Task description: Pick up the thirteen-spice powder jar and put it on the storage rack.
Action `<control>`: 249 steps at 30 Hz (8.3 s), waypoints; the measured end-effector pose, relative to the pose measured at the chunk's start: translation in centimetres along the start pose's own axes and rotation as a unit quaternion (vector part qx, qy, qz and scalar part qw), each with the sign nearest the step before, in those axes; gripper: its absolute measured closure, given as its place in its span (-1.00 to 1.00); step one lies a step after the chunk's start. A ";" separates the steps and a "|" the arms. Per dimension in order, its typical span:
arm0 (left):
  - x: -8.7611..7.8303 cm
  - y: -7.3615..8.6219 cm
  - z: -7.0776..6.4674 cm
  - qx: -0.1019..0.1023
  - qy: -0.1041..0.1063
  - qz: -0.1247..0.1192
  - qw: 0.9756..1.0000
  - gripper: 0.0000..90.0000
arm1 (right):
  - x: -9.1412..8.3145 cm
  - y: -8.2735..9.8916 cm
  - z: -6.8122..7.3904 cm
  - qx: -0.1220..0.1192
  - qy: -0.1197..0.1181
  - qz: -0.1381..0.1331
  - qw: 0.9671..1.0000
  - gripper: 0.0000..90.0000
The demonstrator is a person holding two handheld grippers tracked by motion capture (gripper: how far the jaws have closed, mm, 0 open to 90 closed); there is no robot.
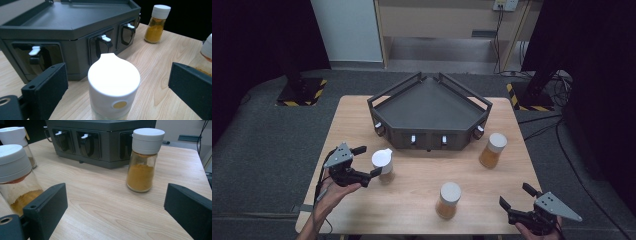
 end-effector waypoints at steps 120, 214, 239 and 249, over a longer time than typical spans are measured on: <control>5.8 -18.2 4.0 0.039 0.006 0.011 0.999 -0.35 | 0.0 0.1 -0.3 0.006 -0.010 -0.003 1.000 -0.89; 11.2 -16.5 10.3 -0.039 -0.111 -0.036 0.992 -0.93 | -0.1 0.3 -0.5 0.011 -0.015 -0.005 1.000 -0.89; 3.6 -18.7 6.4 0.008 -0.055 -0.056 0.997 -0.96 | 0.0 0.2 -0.4 0.009 -0.016 -0.003 1.000 -0.89; -0.1 -17.2 4.4 0.029 -0.042 -0.053 0.997 -0.95 | 0.0 0.2 -0.4 0.009 -0.016 -0.002 1.000 -0.89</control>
Point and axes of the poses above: each handheld gripper's, and its own axes: x roughly forward along the jaws, y roughly out of its underside, z roughly to its left, the point moved 10 cm from there along x, roughly forward along the jaws, and after that the axes turned 10 degrees about y, right-handed, at the moved point
